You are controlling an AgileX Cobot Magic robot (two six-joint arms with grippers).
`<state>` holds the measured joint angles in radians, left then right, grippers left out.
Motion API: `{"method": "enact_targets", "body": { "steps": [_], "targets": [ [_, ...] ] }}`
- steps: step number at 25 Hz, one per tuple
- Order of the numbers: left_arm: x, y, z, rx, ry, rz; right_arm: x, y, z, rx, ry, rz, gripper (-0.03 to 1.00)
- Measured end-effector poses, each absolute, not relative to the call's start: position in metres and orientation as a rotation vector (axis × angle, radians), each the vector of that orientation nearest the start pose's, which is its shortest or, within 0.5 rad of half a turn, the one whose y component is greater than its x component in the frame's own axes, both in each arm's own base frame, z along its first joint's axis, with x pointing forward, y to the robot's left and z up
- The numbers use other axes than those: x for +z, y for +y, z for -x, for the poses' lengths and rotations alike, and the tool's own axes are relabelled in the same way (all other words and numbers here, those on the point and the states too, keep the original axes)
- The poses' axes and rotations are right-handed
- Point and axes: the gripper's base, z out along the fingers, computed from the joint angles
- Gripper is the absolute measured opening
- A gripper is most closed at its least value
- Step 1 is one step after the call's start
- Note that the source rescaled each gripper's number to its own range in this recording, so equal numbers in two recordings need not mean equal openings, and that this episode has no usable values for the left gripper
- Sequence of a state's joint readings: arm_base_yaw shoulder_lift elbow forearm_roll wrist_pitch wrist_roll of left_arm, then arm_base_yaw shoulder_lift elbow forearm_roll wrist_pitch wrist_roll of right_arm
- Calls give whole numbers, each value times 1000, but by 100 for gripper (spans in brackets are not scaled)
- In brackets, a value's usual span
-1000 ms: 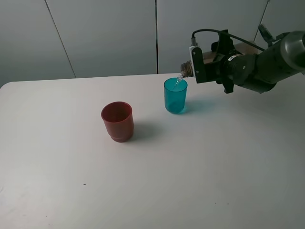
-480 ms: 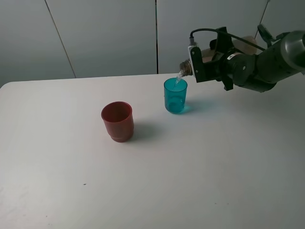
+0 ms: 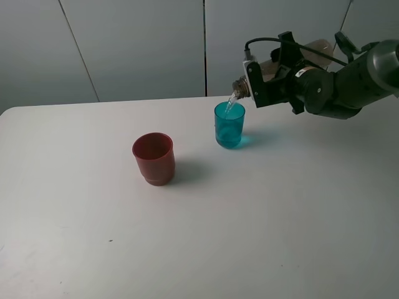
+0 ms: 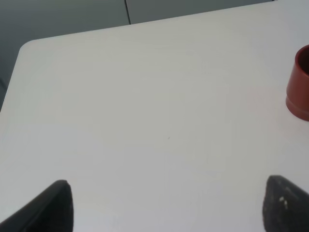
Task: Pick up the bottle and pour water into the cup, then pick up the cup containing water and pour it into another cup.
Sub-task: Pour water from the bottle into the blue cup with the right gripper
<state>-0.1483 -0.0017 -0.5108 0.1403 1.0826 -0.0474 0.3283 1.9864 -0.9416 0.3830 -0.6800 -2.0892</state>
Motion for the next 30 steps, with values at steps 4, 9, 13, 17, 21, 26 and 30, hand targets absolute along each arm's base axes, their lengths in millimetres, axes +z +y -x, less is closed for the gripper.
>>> {"method": "enact_targets", "body": {
  "steps": [4,9,13,17,21,26,30],
  "targets": [
    [279,12,6,46,2044,-94,148,107,-382,-1194,1154,1694,0],
    [279,12,6,46,2044,-94,149,109,-382,-1202,1124,1700,0],
    [279,12,6,46,2044,-94,149,109,-382,-1202,1122,1702,0],
    [279,12,6,46,2044,-94,149,109,-382,-1206,1120,1698,0],
    [279,12,6,46,2044,-94,149,109,-382,-1207,1109,1702,0],
    [279,12,6,46,2044,-94,150,111,-382,-1209,1081,1714,0],
    [279,12,6,46,2044,-94,150,112,-382,-1210,1055,1726,0]
  ]
}}
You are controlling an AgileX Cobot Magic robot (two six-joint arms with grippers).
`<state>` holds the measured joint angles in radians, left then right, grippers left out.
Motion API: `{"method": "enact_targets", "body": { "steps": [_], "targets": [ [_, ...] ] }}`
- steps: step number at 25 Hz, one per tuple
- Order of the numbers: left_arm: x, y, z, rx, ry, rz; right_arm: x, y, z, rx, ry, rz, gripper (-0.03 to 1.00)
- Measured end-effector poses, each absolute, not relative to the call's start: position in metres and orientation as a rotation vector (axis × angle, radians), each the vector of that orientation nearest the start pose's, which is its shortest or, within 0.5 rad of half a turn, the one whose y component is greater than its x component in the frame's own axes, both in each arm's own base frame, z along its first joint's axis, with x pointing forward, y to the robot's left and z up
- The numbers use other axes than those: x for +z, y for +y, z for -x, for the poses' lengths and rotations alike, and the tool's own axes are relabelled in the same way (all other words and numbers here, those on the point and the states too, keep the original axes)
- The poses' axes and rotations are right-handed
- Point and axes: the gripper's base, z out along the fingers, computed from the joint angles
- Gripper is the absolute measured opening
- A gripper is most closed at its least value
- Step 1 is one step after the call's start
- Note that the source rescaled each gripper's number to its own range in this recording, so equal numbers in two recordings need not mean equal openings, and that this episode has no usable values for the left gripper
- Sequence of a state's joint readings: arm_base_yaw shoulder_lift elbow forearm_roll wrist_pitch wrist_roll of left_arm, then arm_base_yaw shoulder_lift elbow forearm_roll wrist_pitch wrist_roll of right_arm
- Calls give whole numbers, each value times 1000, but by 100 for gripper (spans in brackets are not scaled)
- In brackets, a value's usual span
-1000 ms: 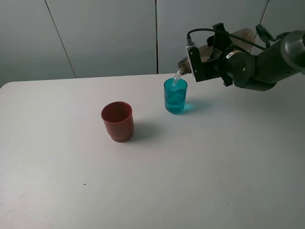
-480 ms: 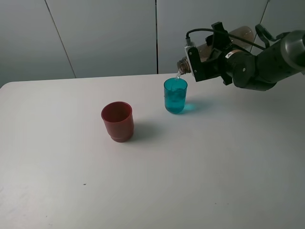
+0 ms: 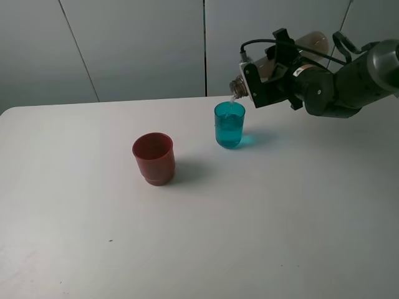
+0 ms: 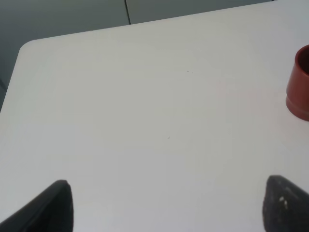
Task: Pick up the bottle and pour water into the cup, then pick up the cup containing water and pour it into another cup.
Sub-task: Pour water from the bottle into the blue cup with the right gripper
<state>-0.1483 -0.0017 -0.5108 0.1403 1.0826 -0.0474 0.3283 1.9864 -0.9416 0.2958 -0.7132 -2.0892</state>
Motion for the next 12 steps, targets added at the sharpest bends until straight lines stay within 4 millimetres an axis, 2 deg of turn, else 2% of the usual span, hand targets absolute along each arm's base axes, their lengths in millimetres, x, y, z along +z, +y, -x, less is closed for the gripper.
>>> {"method": "enact_targets", "body": {
  "steps": [12],
  "targets": [
    [279,12,6,46,2044,-94,152,113,-383,-1228,1014,1720,0]
  ]
}}
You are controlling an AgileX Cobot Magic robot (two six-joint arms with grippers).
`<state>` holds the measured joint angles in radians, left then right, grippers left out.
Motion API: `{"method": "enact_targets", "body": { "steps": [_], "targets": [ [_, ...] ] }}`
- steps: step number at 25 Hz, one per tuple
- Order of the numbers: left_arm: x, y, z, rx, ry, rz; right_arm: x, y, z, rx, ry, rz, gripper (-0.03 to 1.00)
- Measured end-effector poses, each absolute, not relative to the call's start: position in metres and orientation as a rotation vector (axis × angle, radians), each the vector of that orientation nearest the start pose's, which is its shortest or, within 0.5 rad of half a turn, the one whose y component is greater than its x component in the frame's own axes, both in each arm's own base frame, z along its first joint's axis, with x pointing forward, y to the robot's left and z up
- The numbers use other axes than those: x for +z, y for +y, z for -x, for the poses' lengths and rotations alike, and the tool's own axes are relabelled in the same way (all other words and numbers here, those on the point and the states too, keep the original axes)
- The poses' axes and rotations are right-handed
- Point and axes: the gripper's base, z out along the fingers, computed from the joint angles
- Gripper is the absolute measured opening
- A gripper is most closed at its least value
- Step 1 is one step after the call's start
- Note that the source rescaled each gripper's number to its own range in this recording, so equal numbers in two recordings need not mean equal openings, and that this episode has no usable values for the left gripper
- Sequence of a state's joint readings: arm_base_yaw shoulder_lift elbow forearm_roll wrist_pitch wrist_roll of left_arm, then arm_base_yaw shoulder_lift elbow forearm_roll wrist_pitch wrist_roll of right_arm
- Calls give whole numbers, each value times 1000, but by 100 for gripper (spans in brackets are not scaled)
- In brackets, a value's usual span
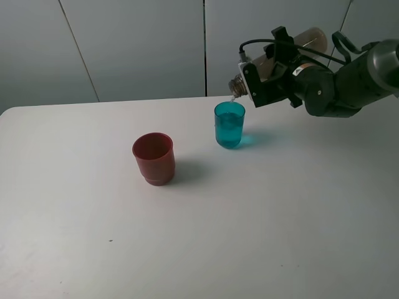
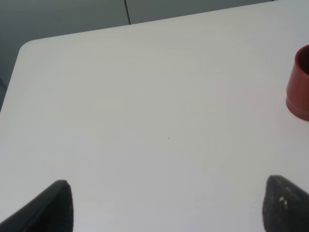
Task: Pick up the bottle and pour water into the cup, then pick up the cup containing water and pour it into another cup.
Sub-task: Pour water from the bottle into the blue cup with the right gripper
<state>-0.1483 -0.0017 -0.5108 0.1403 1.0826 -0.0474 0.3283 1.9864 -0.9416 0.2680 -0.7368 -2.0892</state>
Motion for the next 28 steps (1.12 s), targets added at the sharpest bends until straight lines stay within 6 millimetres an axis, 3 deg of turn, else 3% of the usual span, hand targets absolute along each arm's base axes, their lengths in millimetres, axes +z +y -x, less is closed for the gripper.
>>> {"method": "enact_targets", "body": {
  "steps": [28],
  "targets": [
    [279,12,6,47,2044,-96,158,115,-381,-1176,1035,1705,0]
  ]
}}
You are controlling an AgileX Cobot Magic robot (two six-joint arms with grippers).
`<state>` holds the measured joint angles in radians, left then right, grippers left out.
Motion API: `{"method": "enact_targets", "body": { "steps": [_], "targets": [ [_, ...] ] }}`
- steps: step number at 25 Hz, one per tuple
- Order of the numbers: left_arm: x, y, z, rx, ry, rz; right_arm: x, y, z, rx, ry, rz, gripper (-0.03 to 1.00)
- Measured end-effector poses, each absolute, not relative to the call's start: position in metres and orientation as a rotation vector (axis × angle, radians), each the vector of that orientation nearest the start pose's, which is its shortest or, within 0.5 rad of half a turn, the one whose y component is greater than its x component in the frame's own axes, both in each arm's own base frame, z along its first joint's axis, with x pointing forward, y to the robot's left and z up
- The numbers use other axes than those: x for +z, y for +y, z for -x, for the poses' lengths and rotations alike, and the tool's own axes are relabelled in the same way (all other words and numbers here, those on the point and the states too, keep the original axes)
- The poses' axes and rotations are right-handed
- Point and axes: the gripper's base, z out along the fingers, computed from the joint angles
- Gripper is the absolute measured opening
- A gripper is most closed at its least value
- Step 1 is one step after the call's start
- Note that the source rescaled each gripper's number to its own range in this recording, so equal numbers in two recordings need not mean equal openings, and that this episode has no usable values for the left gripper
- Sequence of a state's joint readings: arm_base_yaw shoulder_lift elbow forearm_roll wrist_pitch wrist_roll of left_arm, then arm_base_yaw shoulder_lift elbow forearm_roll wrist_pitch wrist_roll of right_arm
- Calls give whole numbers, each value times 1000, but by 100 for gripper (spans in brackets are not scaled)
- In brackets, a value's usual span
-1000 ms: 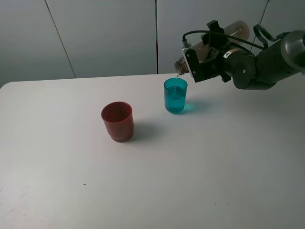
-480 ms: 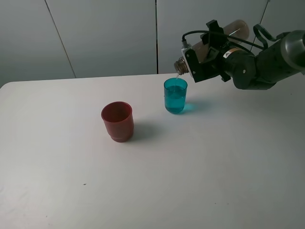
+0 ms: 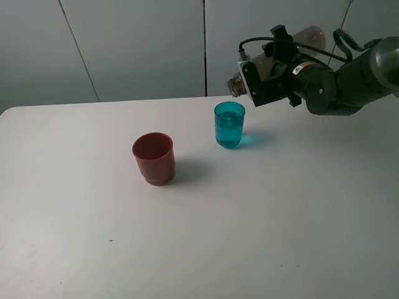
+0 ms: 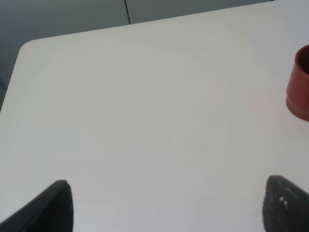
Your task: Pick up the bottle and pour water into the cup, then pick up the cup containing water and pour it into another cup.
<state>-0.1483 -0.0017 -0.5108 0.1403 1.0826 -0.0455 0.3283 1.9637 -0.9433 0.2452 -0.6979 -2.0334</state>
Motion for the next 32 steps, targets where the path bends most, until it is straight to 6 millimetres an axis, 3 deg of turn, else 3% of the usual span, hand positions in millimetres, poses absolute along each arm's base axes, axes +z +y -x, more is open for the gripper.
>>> {"method": "enact_targets", "body": {
  "steps": [5,11,19,22,28,32],
  "targets": [
    [279,12,6,47,2044,-96,172,115,-376,-987,1211,1597,0],
    [279,12,6,47,2044,-96,182,117,-365,-616,1530,1370,0],
    [279,12,6,47,2044,-96,183,97,-365,-114,1943,674,0],
    [279,12,6,47,2044,-96,175,87,-359,-40,1968,501,0],
    [279,12,6,47,2044,-96,157,73,-334,-4,1884,321,0],
    [279,12,6,47,2044,-96,145,67,-333,-10,1903,221,0]
  ]
}}
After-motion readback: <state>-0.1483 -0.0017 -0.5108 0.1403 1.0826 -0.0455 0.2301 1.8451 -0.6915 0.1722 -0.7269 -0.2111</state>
